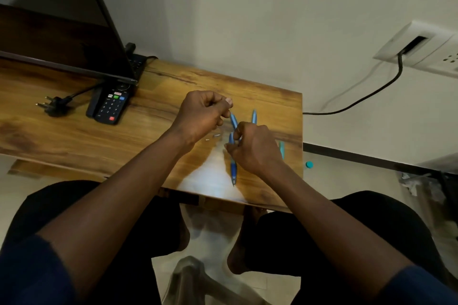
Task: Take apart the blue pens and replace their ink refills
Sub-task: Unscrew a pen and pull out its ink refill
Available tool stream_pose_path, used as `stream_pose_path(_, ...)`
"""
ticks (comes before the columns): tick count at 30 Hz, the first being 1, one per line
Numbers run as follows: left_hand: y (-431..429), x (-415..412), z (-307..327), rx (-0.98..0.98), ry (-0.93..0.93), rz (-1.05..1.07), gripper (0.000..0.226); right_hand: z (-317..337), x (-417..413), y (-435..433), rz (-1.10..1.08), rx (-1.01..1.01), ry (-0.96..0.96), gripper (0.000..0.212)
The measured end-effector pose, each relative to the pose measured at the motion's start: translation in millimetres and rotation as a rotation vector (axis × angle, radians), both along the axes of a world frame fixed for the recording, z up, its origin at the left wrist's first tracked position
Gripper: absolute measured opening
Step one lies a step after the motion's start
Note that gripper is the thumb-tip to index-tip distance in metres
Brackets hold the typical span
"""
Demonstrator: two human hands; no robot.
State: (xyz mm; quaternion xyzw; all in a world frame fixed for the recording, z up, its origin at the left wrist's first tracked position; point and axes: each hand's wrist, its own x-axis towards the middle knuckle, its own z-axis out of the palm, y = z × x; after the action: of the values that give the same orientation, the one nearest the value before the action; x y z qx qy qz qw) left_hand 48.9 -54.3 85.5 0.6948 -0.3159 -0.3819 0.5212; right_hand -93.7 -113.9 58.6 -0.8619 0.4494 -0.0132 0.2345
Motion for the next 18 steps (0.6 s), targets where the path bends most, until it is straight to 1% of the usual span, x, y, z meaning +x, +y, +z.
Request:
stream_pose_path(4,4.5,7.0,1.2,0.041,-0.001,-0.007,0.016,-2.8,5.6,4.1,-0.028,-0.048,0.049,0.033)
stream_pose_path(8,7.6,11.5,2.5,0.039,-0.013,-0.001,0.016,-7.6,7.5,7.0,-0.052,-0.078,0.072,0.033)
stream_pose_path(14,10.6,13.0,2.0,0.049,0.002,0.009,0.015,-10.8,7.0,9.0,-0.051,-0.095,0.035,0.031)
stream_pose_path(18,10.4,11.9,4.5,0.054,-0.019,0.010,0.016,-5.8,3.3,7.1,-0.084,-0.033,-0.027,0.033)
